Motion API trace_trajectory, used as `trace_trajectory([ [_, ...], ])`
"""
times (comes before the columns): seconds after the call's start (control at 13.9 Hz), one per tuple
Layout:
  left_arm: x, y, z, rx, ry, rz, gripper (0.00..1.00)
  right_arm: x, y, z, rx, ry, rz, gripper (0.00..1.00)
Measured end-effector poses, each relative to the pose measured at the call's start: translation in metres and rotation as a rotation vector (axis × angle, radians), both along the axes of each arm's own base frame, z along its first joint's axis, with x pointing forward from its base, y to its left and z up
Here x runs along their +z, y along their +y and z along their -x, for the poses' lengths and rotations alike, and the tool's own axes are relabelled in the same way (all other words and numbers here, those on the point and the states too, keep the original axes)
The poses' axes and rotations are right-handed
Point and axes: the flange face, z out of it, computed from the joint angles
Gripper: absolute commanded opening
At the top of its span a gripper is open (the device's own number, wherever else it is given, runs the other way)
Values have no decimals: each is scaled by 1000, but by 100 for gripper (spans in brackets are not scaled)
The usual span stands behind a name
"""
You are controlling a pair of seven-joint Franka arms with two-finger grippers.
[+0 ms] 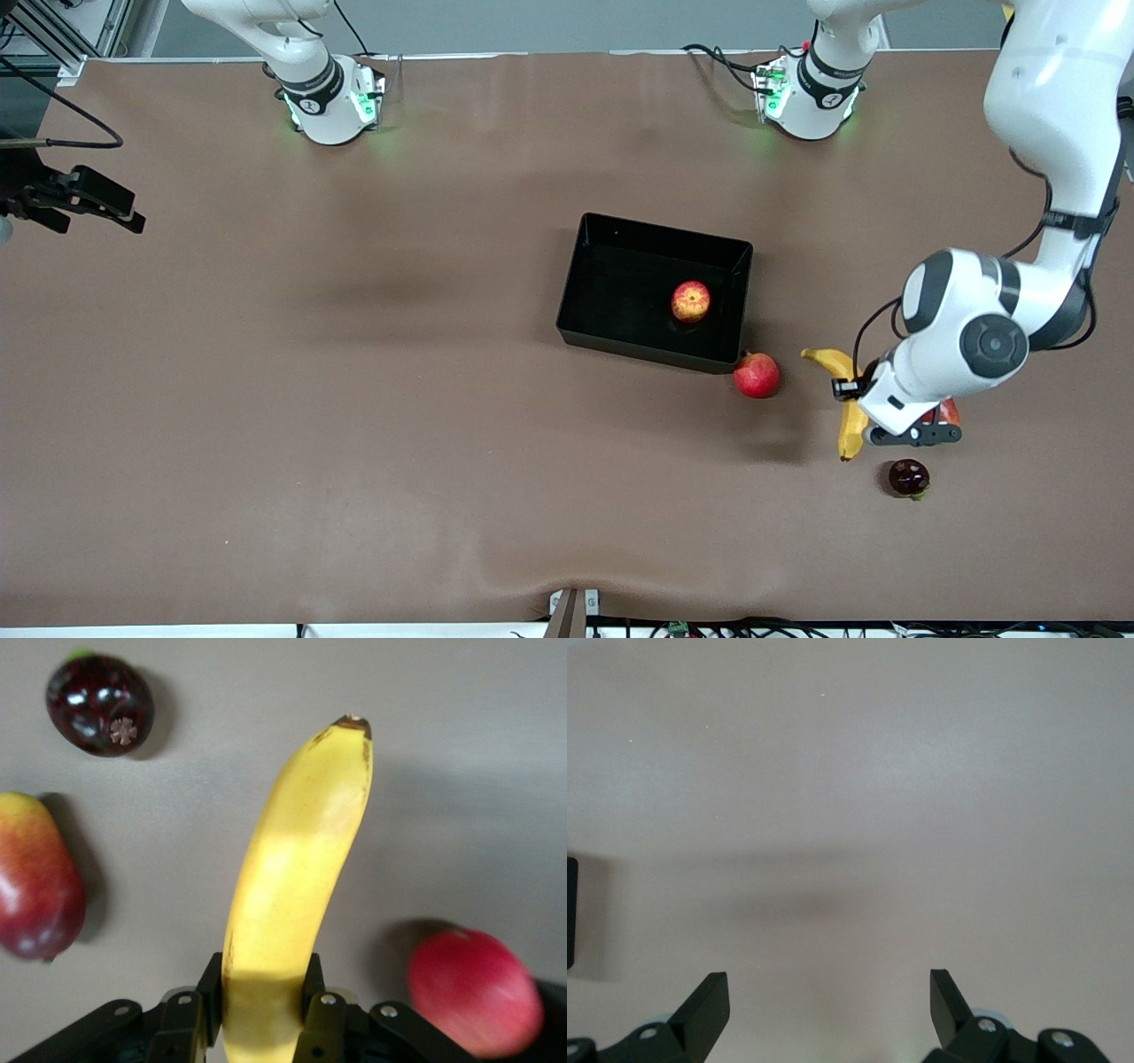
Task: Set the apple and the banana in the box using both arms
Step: 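Lift the banana with the left gripper and carry it over the box, then lower the banana into the box and open the left gripper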
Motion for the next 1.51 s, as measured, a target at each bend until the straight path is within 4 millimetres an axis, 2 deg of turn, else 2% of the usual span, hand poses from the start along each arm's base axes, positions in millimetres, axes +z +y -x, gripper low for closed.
trace_trajectory([
  [0.14, 31, -45, 20, 22, -16, 0, 0, 1, 0, 0, 0, -4, 2, 100],
  [0.29, 43, -102, 44, 61, -12, 17, 0, 2, 0, 0, 0, -7, 3, 100],
  [0.5, 44, -182, 81, 58, 1, 37, 0, 4, 0, -1, 0, -10, 4, 100],
  [0.72, 37, -271, 132, 41, 12, 28, 0, 7, 0, -1, 2, -16, 12, 100],
  [0.79, 32, -292, 148, 41, 11, 16, 0, 7, 1, -1, 3, -17, 12, 100],
  [1.01, 9, -324, 180, 33, 43, -9, 0, 7, 6, -1, 13, -17, 14, 100],
  [1.51, -40, -360, 230, 12, 75, -69, 0, 7, 7, -1, 16, -16, 15, 100],
])
